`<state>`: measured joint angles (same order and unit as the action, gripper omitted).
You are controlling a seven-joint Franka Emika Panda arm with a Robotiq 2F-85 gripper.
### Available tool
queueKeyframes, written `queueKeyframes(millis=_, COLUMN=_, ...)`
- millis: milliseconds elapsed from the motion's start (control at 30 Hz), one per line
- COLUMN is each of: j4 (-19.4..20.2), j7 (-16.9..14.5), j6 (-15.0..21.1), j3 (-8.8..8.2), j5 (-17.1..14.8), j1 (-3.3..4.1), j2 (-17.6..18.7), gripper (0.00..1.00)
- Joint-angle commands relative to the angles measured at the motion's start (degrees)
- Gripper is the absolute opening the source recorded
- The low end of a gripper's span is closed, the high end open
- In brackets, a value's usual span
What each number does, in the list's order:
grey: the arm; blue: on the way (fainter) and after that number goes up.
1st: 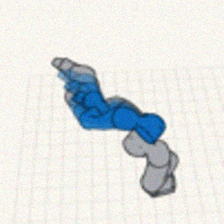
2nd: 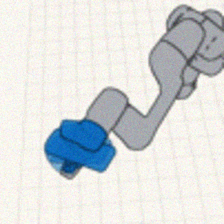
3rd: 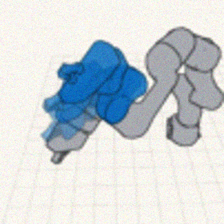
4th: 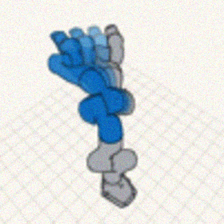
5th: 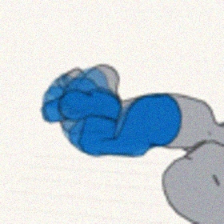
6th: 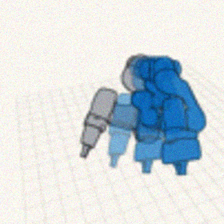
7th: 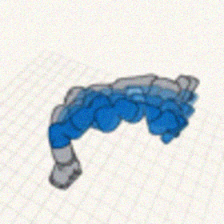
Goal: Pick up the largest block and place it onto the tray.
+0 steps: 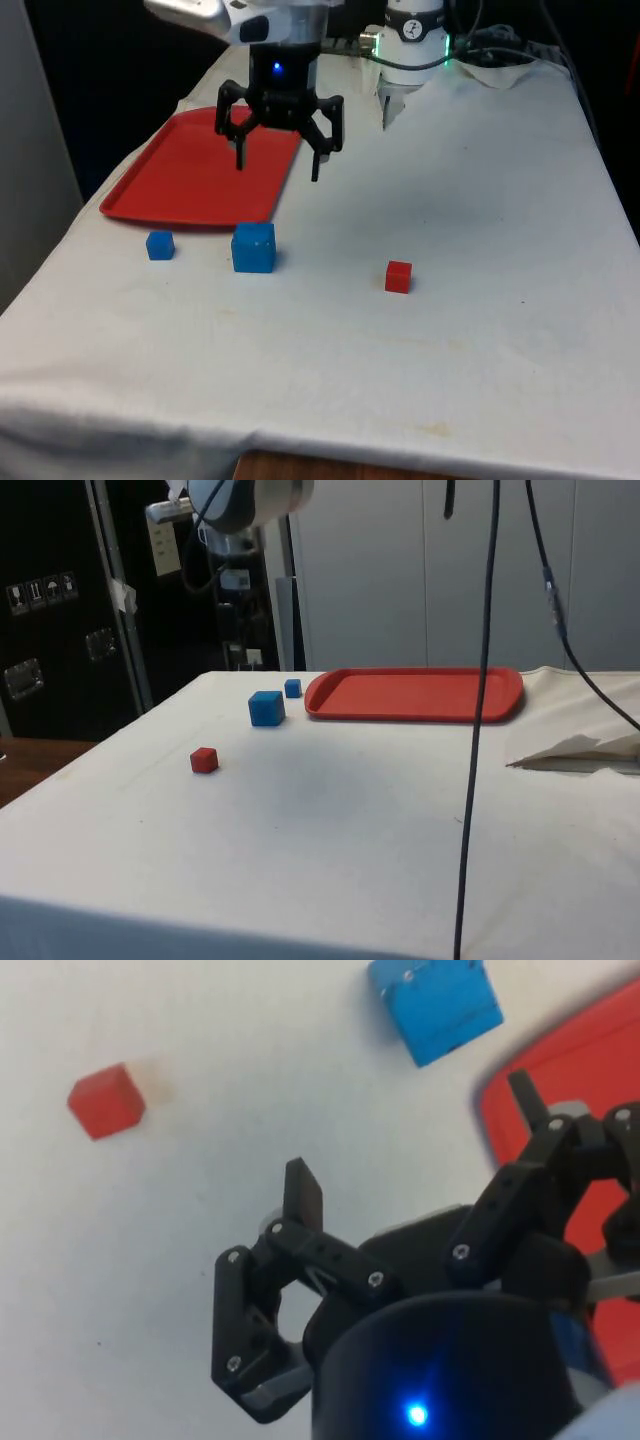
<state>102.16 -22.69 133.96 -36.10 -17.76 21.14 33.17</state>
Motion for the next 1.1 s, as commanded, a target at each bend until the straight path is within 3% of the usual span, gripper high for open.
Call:
queueKeyframes(millis=0, j4=-0.52, j7=-1.26, j6=0.29, j3=0.34, j5=-1.15, j1=-0.74, j2=0.74, gripper=1.00)
queueKeyframes(millis=233, j4=-1.38, j7=-5.10, j6=1.32, j3=-0.63, j5=-5.16, j1=-1.20, j2=3.50, gripper=1.00)
queueKeyframes(millis=267, j4=-0.97, j7=-4.41, j6=0.97, j3=-1.32, j5=-4.58, j1=-0.46, j2=3.15, gripper=1.00)
queueKeyframes(millis=300, j4=-1.43, j7=-5.61, j6=1.43, j3=-0.74, j5=-5.67, j1=-1.26, j2=3.78, gripper=1.00)
queueKeyframes(millis=533, j4=-2.98, j7=-9.51, j6=1.72, j3=-1.55, j5=-10.49, j1=-2.01, j2=6.42, gripper=1.00)
queueKeyframes(millis=567, j4=-2.52, j7=-9.11, j6=1.55, j3=-2.18, j5=-10.08, j1=-1.20, j2=6.25, gripper=1.00)
queueKeyframes(millis=600, j4=-3.21, j7=-9.97, j6=1.66, j3=-1.60, j5=-11.12, j1=-2.06, j2=6.70, gripper=1.00)
queueKeyframes(millis=667, j4=-3.84, j7=-11.46, j6=1.60, j3=-1.95, j5=-13.12, j1=-2.35, j2=7.73, gripper=1.00)
queueKeyframes(millis=867, j4=-4.58, j7=-14.50, j6=1.72, j3=-2.46, j5=-16.90, j1=-2.64, j2=9.57, gripper=1.00)
queueKeyframes(millis=900, j4=-4.24, j7=-14.27, j6=1.55, j3=-3.09, j5=-16.79, j1=-2.01, j2=9.51, gripper=1.00)
queueKeyframes(millis=933, j4=-4.64, j7=-14.95, j6=1.72, j3=-2.52, j5=-17.48, j1=-2.64, j2=9.85, gripper=1.00)
queueKeyframes(millis=1067, j4=-4.93, j7=-16.16, j6=1.66, j3=-3.04, j5=-19.08, j1=-2.41, j2=11.12, gripper=1.00)
